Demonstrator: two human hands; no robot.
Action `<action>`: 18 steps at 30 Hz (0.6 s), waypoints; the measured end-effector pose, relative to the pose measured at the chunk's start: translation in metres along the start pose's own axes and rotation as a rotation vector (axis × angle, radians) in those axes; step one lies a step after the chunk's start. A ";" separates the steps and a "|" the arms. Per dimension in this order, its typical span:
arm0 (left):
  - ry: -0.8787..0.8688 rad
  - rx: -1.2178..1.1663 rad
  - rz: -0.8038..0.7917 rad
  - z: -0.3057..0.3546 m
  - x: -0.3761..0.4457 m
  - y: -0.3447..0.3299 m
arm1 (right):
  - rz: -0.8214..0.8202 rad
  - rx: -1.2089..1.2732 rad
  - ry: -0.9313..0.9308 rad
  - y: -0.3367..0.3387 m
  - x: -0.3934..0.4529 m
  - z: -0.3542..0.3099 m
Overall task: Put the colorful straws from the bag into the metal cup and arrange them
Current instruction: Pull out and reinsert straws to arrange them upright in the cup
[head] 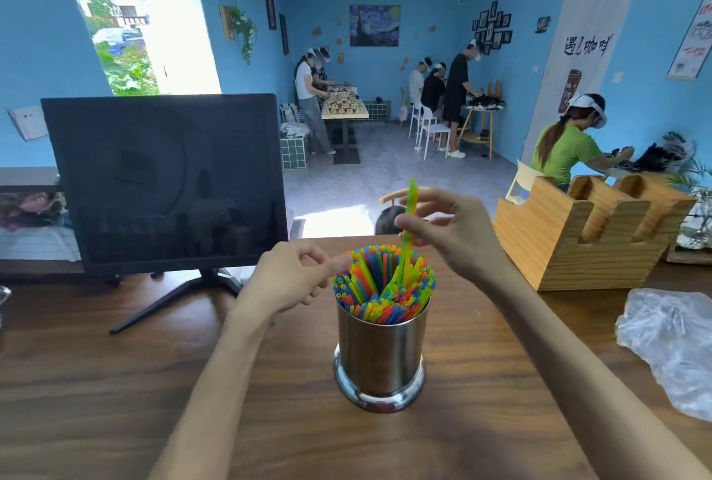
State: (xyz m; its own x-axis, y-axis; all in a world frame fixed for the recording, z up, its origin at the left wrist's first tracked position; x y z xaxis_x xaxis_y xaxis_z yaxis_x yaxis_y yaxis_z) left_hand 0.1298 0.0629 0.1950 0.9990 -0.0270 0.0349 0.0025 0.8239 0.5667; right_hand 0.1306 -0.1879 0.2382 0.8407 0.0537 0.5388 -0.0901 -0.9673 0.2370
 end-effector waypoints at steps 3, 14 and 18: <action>0.045 0.021 -0.016 0.003 0.000 -0.010 | -0.057 -0.147 -0.014 -0.015 -0.005 0.009; 0.046 -0.010 -0.079 0.010 0.004 -0.008 | -0.169 -0.312 -0.062 -0.028 -0.020 0.025; -0.025 0.056 0.006 0.014 0.006 -0.008 | -0.182 -0.318 -0.068 -0.029 -0.022 0.027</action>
State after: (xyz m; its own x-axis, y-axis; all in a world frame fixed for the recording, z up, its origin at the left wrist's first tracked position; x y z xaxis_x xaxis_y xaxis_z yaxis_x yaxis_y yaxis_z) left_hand 0.1351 0.0477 0.2022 0.9976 -0.0367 0.0583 -0.0066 0.7912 0.6115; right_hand 0.1287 -0.1674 0.1974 0.8909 0.1907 0.4122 -0.0885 -0.8173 0.5694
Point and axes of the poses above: each hand's wrist, its own x-axis towards the middle knuckle, its own y-axis out of the back of the hand, z = x × y, the point moved 4 cm from there along x, towards the middle knuckle, and after that the axes turned 4 degrees about x, right-handed, at the moved point
